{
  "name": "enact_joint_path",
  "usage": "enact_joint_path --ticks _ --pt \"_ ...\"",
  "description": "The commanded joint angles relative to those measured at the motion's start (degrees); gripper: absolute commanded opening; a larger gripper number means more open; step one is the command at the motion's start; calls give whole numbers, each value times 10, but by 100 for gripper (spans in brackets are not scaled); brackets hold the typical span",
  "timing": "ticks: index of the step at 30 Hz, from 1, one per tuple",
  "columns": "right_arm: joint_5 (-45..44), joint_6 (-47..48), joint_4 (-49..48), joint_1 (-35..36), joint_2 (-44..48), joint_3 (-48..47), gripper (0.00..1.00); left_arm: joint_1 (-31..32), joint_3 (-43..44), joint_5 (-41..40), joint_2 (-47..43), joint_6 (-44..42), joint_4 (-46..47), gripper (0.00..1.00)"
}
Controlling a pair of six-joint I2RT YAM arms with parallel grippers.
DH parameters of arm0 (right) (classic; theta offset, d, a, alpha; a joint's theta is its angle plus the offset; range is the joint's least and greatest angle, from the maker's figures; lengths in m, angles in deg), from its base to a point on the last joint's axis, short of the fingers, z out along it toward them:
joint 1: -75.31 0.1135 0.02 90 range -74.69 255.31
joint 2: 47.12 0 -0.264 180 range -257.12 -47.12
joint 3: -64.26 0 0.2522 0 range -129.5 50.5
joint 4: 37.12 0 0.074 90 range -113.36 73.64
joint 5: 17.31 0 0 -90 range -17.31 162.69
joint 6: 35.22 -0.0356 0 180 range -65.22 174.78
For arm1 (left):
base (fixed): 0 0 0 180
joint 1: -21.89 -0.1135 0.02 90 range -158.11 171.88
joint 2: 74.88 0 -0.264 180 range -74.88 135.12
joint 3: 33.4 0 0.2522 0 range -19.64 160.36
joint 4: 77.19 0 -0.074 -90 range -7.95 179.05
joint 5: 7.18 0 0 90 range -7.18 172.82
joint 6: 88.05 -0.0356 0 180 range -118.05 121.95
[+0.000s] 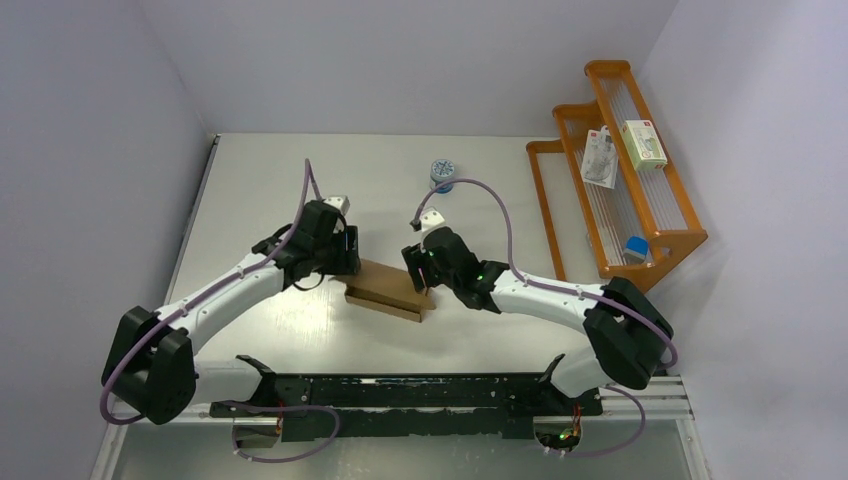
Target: Fold the paper box
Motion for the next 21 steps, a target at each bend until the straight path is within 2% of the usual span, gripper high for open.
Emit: enact_joint_path --ticks 1,9,17,21 --pt "6 5 -20 2 -7 1 66 -4 -29 -4 2 15 22 61" --pt "9 17 -1 3 7 -21 66 -4 -75 -6 -16 37 17 61" --pt "57 51 93 5 85 -64 66 -4 -58 -46 -85 50 -20 69" --pt "81 76 140 30 112 -87 66 -4 -65 -45 -113 64 -28 71"
